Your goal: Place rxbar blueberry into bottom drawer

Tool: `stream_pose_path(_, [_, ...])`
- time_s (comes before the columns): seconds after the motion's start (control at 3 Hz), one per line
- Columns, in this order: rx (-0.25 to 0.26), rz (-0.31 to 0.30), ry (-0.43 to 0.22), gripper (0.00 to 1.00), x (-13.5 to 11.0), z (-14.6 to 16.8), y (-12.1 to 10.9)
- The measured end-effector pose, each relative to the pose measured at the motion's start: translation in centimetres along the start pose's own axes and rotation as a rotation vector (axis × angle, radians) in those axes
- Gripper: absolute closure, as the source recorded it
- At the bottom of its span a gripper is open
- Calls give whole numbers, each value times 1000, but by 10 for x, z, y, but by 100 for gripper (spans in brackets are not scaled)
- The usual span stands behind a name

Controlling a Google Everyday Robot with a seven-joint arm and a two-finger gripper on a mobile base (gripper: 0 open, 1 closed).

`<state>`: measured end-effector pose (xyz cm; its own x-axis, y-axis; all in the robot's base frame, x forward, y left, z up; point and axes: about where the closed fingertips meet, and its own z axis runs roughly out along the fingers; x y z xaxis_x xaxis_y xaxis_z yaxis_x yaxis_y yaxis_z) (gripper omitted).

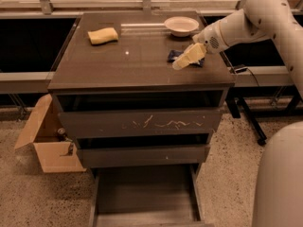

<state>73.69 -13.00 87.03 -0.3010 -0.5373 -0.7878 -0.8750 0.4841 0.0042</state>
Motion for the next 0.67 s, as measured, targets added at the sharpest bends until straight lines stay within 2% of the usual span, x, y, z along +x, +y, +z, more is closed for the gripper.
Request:
stream_pose_path(0.33, [-13, -6, -3, 0, 14, 18, -17])
stream_pose_path(0.67, [-8, -10, 1, 0, 23, 23, -29])
